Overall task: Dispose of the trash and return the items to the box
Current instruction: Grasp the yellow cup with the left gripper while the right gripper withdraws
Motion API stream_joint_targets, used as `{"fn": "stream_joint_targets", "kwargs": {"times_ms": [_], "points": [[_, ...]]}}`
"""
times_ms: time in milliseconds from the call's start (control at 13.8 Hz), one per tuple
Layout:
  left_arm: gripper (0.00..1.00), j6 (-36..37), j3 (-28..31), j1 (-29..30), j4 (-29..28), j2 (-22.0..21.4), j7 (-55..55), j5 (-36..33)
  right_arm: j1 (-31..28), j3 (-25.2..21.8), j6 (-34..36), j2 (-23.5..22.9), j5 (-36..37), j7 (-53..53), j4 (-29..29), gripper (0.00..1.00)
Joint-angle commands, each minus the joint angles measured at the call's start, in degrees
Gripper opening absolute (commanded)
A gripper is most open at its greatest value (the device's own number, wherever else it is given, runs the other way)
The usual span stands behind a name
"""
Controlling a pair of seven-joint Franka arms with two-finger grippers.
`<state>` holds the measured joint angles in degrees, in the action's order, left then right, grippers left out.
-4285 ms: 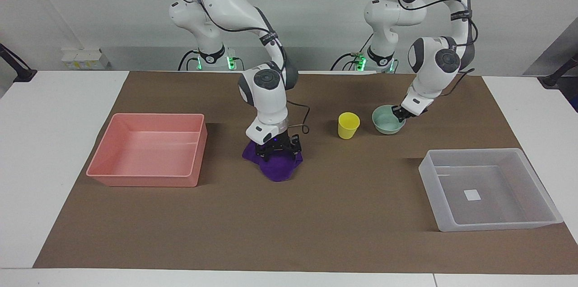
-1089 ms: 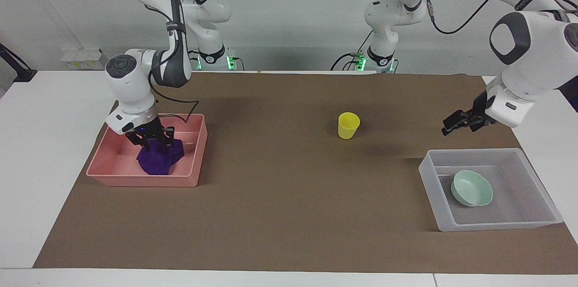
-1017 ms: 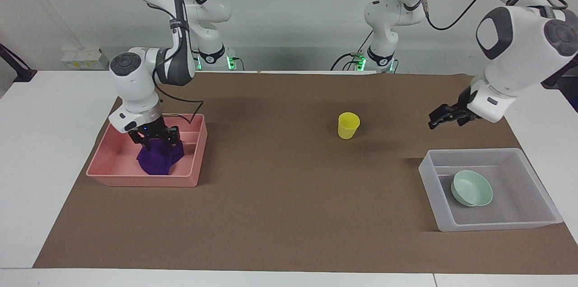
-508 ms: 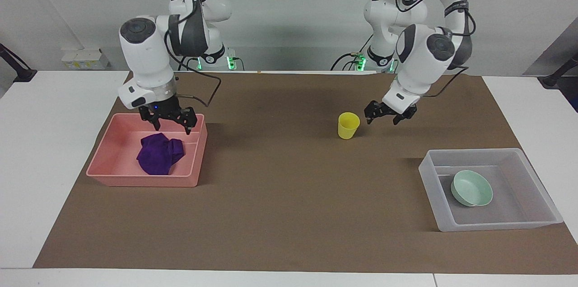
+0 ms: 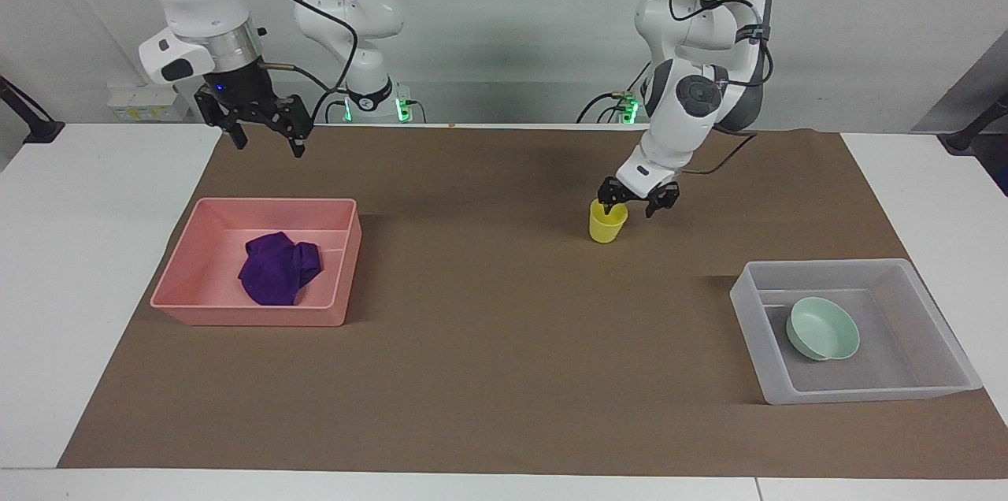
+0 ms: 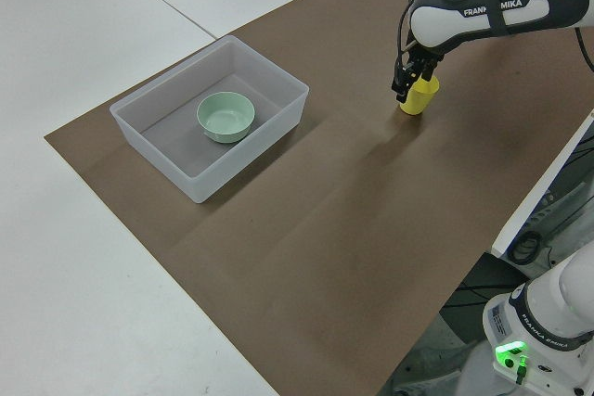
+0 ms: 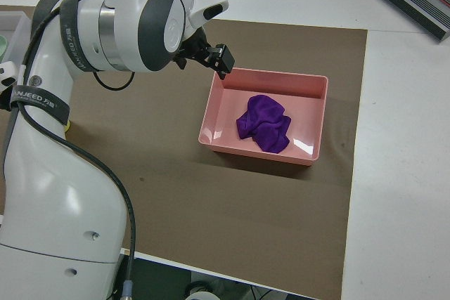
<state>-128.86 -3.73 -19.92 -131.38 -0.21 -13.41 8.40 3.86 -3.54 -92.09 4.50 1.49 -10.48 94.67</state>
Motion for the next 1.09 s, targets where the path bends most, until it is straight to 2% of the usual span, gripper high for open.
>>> {"fn": "stream_joint_targets", "kwargs": {"times_ms": [0, 73, 508, 654, 872, 1017], "points": [[0.15, -2.5, 0.9, -0.9, -0.8, 1.9, -0.3, 0.7, -1.0, -1.3, 5.9, -0.9, -1.3, 4.3, -5.9, 1.0], [0.02, -1.1, 0.9, -0.6, -0.3, 1.3, -0.7, 0.7, -1.0, -1.5, 5.8, -0.7, -1.4, 5.0, -5.5, 1.0], [0.0, 6.4, 1.1, 0.1, 4.5, 0.8, -2.6, 0.7, -0.7, -1.5, 5.3, 1.0, -1.4, 5.0, -2.4, 1.0], [0.0, 11.7, 1.5, 1.6, 9.4, 1.1, -2.5, 0.7, -0.7, -1.4, 5.3, 1.2, -1.4, 5.0, -2.1, 1.0], [0.0, 24.6, 1.5, 8.6, 22.5, 1.6, -2.0, 0.7, -0.7, -1.4, 5.3, 1.2, -1.4, 5.2, -2.0, 1.0], [0.0, 27.6, 1.6, 14.0, 28.1, 1.7, -1.4, 0.7, -0.7, -1.4, 5.2, 1.2, -1.4, 5.2, -2.0, 1.0]]}}
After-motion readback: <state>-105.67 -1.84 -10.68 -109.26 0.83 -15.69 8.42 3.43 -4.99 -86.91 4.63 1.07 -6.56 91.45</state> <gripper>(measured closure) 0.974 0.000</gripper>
